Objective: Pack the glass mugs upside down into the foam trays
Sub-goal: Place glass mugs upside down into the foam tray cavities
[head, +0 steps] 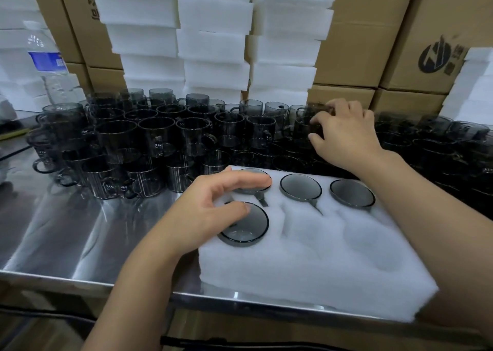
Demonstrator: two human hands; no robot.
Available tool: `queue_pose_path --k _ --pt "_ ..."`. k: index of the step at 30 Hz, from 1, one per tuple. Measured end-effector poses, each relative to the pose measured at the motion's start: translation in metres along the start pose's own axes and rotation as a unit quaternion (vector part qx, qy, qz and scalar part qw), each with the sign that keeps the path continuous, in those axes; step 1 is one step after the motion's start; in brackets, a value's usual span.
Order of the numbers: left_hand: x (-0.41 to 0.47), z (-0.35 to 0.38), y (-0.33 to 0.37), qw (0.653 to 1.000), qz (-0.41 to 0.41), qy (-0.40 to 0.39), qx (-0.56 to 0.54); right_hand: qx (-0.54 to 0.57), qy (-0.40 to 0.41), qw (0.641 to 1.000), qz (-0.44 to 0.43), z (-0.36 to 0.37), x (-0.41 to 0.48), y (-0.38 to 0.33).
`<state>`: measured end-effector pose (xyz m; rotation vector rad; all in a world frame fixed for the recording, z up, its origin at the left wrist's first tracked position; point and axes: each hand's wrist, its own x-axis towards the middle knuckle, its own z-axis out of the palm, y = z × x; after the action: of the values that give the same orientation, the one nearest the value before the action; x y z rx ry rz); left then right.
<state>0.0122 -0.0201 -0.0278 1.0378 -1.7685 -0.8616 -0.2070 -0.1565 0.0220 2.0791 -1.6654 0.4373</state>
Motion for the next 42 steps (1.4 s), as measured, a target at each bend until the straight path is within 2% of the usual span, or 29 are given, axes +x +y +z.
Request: queue_pose_path --k 3,10,15,18,21,25,28,30,33,35,39,42 --pt "0.000 0.000 0.000 1.000 0.000 0.005 0.004 0.031 -0.010 0.999 -0.015 0.006 -0.002 0.000" --pt "0.000 0.001 0.003 1.000 -0.002 0.010 0.008 0.122 0.050 0.990 -0.047 -0.004 -0.004 -0.001" --pt "0.001 0.002 0.003 1.000 -0.002 0.010 0.003 0.326 0.121 0.937 -0.019 -0.021 -0.026 -0.012" --pt "0.002 0.001 0.002 1.000 0.000 0.007 0.002 0.385 0.097 0.917 -0.027 -0.016 -0.042 -0.019" --pt "0.005 0.000 0.001 1.000 0.000 0.001 -0.015 0.405 0.078 0.909 -0.058 -0.011 -0.049 -0.016" --pt "0.011 -0.004 0.003 0.998 -0.032 -0.010 -0.054 0.416 0.097 0.897 -0.113 -0.009 -0.052 -0.014" --pt "0.020 -0.010 0.012 0.996 -0.071 -0.032 -0.036 0.408 0.126 0.892 -0.146 -0.009 -0.055 -0.014" --pt "0.029 -0.009 0.016 0.996 -0.083 0.015 -0.014 0.399 0.142 0.895 -0.139 -0.009 -0.055 -0.012" --pt "0.040 0.001 0.014 0.986 -0.077 0.149 -0.023 0.389 0.144 0.900 -0.132 -0.008 -0.055 -0.011" --pt "0.043 0.007 0.010 0.982 -0.060 0.175 -0.039 0.390 0.149 0.896 -0.149 -0.008 -0.056 -0.011" --pt "0.042 0.010 0.003 0.995 -0.010 0.087 -0.053 0.401 0.152 0.882 -0.195 -0.013 -0.057 -0.013" --pt "0.042 0.010 0.000 0.997 0.015 0.062 -0.046 0.398 0.160 0.878 -0.214 -0.017 -0.058 -0.015"
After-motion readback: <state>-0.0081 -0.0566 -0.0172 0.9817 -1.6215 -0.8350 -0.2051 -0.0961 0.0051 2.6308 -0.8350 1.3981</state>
